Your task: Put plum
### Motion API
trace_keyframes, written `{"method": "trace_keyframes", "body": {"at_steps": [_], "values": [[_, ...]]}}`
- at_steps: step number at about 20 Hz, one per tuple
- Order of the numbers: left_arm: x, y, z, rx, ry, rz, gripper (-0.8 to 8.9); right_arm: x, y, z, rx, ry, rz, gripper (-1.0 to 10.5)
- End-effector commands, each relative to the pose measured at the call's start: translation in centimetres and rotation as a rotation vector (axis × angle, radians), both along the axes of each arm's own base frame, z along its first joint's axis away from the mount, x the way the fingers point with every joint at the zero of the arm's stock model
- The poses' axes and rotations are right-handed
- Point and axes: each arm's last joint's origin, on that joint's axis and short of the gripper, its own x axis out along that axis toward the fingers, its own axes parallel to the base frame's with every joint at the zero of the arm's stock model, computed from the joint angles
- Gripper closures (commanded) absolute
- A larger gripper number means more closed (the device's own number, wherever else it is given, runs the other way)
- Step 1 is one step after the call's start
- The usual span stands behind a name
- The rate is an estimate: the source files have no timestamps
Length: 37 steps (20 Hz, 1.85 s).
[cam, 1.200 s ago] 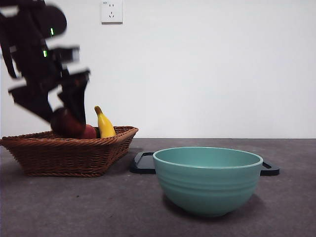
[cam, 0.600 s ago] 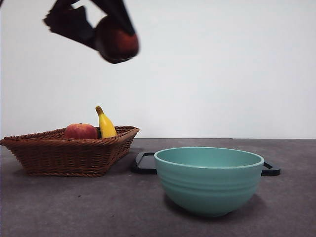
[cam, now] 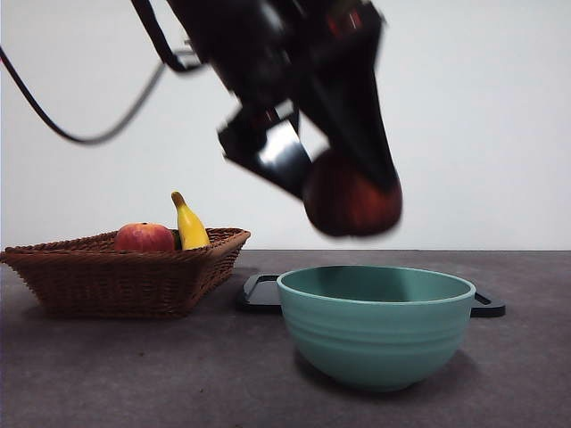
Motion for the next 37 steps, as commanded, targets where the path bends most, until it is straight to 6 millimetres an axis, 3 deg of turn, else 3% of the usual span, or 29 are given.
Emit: {"method": "trace_keyframes", "body": {"at_steps": [1,8,19,23,25,31,37], "values": [[0.1,-1.8,-1.4,0.037,-0.033,-0.049,4.85,0.1,0.1,0.5,0.009,-0.015,0.001,5.3],[0.2,-3.8,-5.1,0.137,-0.081,-0.087,4.85,0.1,0.1,0.5,0.009,-0.015,0.001,5.3],[0.1,-4.5,-6.5,0.157,-0.075,-0.111,4.69,0.1,0.1,0.5,0.009,-0.015,0.001,5.3],[0.0,-4.5,-6.5,0.156,-0.072,-0.109,3.55,0.1,0.1,0.5,0.008,-0.015,0.001,5.3],[0.0,-4.5,-6.4,0.156,-0.071,-0.108,3.48,0.1,0.1,0.5,0.008,-0.015,0.001,5.3],[-0.3,-4.0,-4.0,0.1,-0.111,-0.099,3.49,0.1,0.1,0.5,0.008,-0.015,0.001,5.3],[-1.1,-2.4,1.0,-0.018,-0.2,-0.08,3.49,0.1,0.1,0.5,0.008,-0.015,0.001,5.3]]}}
